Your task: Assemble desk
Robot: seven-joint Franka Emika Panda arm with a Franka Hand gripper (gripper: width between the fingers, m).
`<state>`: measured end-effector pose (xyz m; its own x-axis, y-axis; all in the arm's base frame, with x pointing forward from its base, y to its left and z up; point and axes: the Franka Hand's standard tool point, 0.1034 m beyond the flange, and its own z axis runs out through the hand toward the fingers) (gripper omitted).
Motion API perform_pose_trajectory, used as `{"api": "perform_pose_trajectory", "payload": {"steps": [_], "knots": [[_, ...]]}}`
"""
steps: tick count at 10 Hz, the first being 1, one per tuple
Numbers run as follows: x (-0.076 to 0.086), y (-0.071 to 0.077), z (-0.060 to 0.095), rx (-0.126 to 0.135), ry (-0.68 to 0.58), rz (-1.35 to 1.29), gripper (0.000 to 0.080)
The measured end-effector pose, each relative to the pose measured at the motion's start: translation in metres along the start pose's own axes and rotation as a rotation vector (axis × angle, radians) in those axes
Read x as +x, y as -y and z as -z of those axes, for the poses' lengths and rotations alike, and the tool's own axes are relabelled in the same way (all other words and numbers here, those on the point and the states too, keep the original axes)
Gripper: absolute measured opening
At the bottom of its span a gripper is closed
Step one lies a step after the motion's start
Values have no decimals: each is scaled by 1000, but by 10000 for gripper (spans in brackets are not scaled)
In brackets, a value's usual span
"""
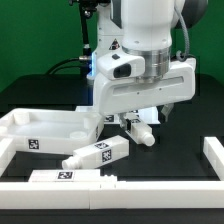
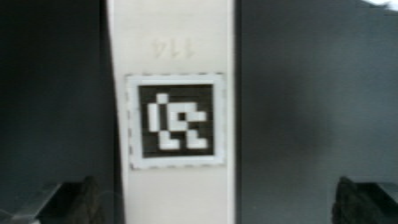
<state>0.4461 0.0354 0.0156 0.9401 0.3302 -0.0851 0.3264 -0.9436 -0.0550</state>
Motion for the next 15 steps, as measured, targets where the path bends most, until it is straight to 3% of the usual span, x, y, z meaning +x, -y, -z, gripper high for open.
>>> {"api": "perform_pose_trajectory", "payload": {"steps": [2,4,5,6,8,11,15], "knots": [[-6,-4,-6,0,-8,23,650],[-6,-4,-6,0,-7,25,397],[-6,-4,-6,0,-8,25,397],[-6,-1,-5,1,-5,6,283],[-3,25,11,1,21,-139,283],[6,84,29,-12,14,-310,283],[5,87,25,-8,14,-303,284]]}}
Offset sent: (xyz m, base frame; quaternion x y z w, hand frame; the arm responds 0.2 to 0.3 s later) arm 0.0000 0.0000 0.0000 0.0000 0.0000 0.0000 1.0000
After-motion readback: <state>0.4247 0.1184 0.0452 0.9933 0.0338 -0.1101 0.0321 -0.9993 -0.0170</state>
